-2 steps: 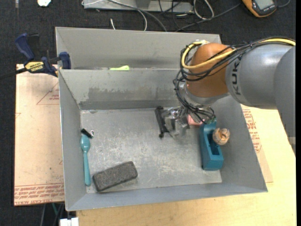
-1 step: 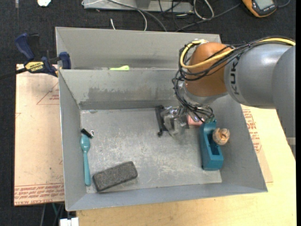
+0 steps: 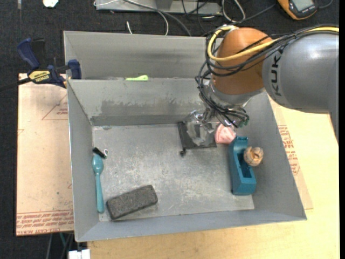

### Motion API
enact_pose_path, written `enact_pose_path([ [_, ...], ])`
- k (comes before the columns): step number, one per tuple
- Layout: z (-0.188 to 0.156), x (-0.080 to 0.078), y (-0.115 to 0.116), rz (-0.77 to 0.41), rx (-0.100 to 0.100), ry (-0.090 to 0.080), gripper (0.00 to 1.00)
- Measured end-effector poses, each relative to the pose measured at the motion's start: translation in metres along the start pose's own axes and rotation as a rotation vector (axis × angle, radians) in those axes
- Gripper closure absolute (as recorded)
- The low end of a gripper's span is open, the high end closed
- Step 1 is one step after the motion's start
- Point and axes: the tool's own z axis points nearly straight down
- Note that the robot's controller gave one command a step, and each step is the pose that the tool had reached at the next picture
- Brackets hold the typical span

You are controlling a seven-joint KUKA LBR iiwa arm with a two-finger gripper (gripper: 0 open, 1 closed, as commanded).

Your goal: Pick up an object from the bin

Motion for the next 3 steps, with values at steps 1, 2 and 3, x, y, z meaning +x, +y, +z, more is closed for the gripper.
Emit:
enact_pose_path([
  [1,-0.034,-0.011,0.036,0.009,-0.002,0.000,0.00],
  [2,-0.034,-0.011,0.036,0.009,-0.002,0.000,0.00],
  [3,0.007,0.006,0.006,-0.012,-0.001,-0.005,0.00],
])
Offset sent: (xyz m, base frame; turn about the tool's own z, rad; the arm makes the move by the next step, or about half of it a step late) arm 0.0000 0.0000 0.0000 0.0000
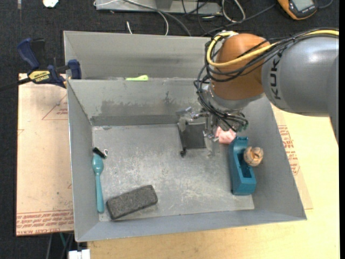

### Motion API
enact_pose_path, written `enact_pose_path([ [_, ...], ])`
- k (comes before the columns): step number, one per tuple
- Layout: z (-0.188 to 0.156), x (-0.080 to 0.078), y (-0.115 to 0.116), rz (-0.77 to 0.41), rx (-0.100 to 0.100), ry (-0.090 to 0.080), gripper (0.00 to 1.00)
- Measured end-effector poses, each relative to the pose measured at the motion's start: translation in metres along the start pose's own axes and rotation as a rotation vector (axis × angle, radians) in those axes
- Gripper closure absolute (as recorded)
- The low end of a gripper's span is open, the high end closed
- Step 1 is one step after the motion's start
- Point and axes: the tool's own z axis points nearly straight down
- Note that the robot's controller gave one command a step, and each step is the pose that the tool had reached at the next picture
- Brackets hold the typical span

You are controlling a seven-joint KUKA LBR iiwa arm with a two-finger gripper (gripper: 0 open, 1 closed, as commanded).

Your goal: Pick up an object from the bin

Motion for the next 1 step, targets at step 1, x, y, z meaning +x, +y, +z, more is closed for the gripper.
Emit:
enact_pose_path([
  [1,0.0179,0.0240,-0.0130,-0.059,-0.001,0.000,0.00],
])
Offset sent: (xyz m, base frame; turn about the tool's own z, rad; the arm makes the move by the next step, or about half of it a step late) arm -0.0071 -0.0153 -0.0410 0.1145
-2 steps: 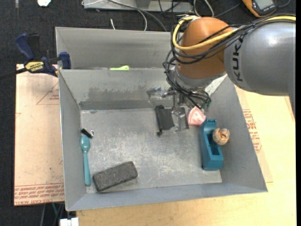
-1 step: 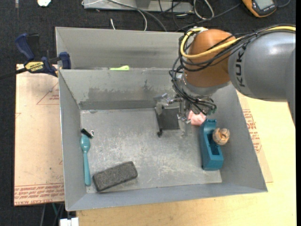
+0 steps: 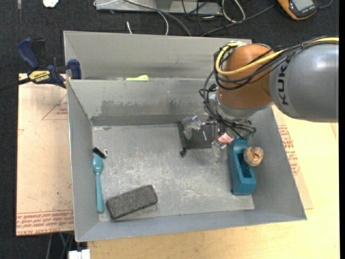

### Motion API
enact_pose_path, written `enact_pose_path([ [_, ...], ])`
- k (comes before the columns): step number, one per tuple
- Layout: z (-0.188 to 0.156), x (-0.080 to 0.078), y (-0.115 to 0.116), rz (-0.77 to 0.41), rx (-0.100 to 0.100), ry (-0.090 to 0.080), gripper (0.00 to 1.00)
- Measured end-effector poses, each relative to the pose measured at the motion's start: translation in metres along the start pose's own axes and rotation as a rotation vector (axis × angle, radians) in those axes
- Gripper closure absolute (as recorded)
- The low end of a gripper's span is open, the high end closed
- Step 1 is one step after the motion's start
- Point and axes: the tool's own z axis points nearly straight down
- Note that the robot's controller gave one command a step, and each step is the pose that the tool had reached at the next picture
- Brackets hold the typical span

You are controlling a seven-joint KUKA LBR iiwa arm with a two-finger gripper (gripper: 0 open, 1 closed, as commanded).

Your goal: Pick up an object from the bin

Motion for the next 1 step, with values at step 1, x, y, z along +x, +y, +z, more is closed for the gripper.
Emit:
enact_pose_path([
  [1,0.0207,-0.0094,0.0031,0.173,-0.001,0.001,0.00],
])
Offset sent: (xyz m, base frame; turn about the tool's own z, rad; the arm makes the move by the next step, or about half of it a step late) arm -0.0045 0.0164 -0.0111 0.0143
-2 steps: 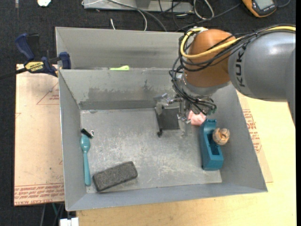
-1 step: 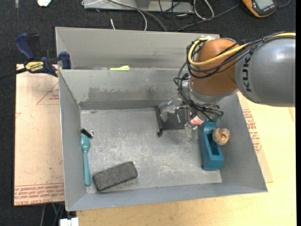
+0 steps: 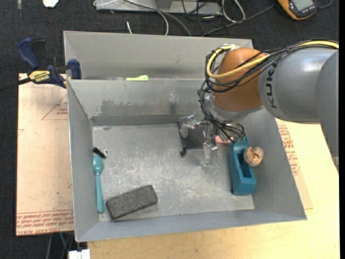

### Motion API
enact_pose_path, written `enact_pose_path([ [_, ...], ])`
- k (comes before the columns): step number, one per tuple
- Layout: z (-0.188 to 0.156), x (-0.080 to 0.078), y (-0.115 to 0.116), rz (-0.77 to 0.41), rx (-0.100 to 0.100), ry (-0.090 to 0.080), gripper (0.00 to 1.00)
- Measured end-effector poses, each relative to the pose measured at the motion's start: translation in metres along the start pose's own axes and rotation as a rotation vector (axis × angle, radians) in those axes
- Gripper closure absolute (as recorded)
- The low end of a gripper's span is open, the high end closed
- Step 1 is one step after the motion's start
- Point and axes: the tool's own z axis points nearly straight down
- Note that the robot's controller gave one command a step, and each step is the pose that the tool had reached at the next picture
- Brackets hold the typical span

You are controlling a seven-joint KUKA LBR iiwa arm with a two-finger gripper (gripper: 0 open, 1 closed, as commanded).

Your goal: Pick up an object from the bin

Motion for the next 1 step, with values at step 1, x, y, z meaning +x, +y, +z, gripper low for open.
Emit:
enact_pose_path([
  [1,-0.0031,0.0040,0.0087,-0.117,0.000,0.000,0.00],
])
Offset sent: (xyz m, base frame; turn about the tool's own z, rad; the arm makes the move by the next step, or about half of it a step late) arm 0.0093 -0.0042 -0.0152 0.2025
